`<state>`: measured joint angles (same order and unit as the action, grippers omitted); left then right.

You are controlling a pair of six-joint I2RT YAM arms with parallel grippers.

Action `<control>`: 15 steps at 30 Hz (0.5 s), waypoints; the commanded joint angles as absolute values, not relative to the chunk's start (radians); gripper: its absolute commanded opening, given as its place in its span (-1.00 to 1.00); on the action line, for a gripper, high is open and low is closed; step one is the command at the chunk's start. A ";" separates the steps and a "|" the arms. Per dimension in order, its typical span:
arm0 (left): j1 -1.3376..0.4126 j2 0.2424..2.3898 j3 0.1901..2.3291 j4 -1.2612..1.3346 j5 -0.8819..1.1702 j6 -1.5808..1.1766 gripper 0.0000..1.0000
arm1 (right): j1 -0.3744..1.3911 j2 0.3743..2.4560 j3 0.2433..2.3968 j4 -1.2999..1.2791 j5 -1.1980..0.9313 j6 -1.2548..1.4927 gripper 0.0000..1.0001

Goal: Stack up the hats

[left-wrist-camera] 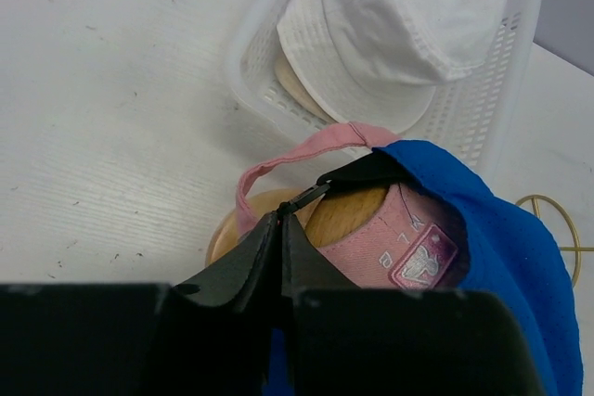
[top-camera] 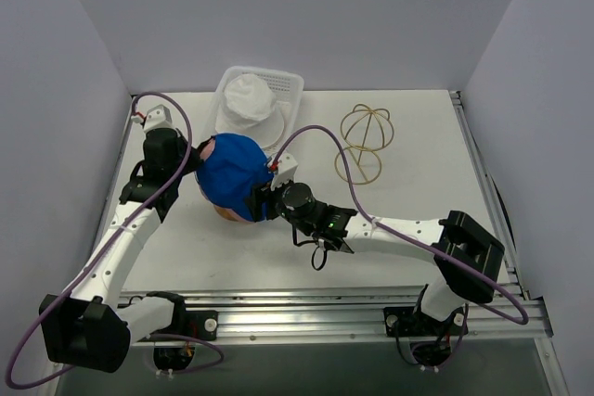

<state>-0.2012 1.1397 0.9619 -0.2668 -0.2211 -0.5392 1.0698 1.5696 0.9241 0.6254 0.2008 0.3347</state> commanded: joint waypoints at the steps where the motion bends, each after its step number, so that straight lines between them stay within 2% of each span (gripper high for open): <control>1: -0.204 1.109 0.971 -0.229 -0.247 -0.526 -0.77 | 1.078 1.583 0.969 0.666 0.204 0.319 0.19; 2: -0.204 1.103 0.969 -0.232 -0.250 -0.526 -0.86 | 1.078 1.588 0.971 0.667 0.204 0.319 0.19; 5: -0.204 1.098 0.965 -0.235 -0.267 -0.520 -0.94 | 1.078 1.594 0.976 0.669 0.201 0.319 0.19; 15: -0.203 1.111 0.953 -0.227 -0.271 -0.515 -0.95 | 1.078 1.586 0.963 0.672 0.201 0.322 0.19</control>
<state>-0.2012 1.1259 0.9554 -0.2653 -0.2424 -0.5358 1.0698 1.6009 0.9371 0.6315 0.1947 0.3347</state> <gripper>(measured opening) 0.033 0.599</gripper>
